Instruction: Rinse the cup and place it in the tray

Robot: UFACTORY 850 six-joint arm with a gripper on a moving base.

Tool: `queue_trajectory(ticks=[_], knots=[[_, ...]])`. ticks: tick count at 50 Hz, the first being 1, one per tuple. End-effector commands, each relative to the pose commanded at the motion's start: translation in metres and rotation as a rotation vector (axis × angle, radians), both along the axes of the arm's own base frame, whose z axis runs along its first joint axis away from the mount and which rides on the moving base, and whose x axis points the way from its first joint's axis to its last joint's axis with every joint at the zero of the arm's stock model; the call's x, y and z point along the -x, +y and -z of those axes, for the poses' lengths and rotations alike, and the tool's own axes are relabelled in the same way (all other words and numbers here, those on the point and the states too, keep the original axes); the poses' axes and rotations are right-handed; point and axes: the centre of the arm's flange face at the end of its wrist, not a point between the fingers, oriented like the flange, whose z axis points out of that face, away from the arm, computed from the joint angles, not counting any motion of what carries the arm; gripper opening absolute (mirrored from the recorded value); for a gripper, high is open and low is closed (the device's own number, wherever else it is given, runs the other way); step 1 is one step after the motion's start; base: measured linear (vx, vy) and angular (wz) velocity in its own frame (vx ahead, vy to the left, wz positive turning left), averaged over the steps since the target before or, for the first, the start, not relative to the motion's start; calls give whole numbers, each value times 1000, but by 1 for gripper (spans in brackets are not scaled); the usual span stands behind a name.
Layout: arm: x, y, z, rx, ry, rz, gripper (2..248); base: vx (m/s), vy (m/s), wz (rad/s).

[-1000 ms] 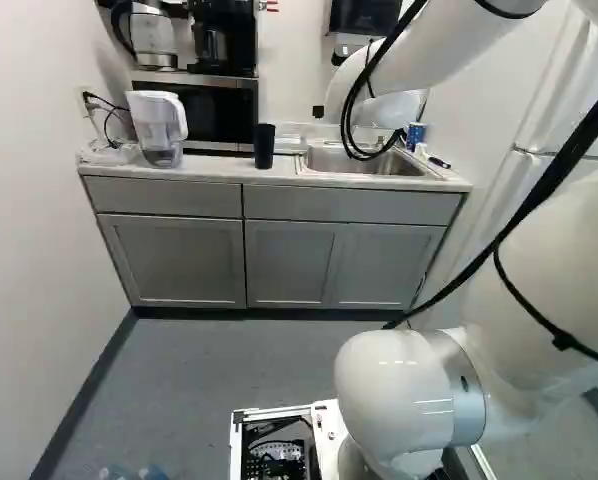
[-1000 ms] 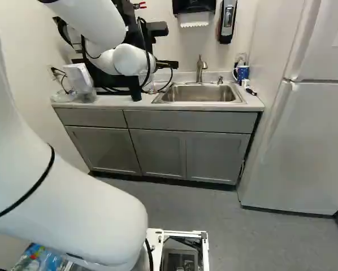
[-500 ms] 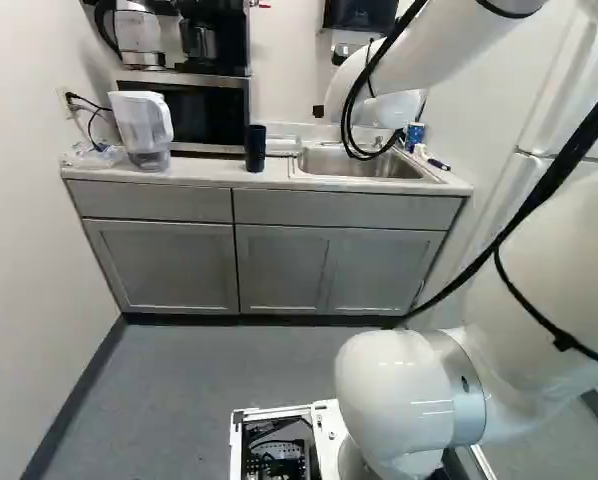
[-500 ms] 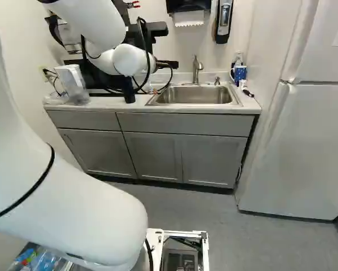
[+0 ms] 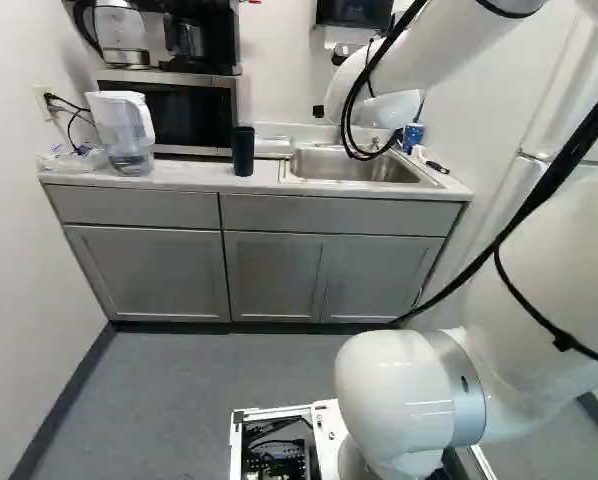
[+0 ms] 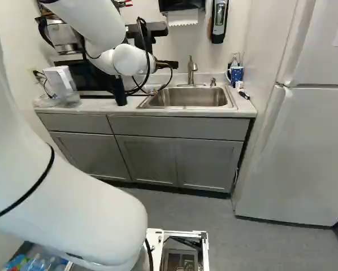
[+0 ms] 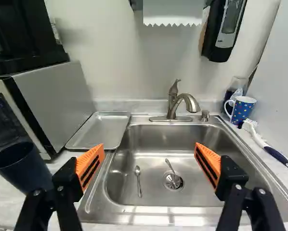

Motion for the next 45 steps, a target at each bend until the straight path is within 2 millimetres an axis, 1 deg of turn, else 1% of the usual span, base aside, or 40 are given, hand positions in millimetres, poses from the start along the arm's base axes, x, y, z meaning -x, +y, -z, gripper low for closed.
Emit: queue_trajectory(ticks=[11,45], knots=[[0,0,0,0,0,0,247,91,-86,29],[0,0,0,0,0,0,247,86,-56,168]])
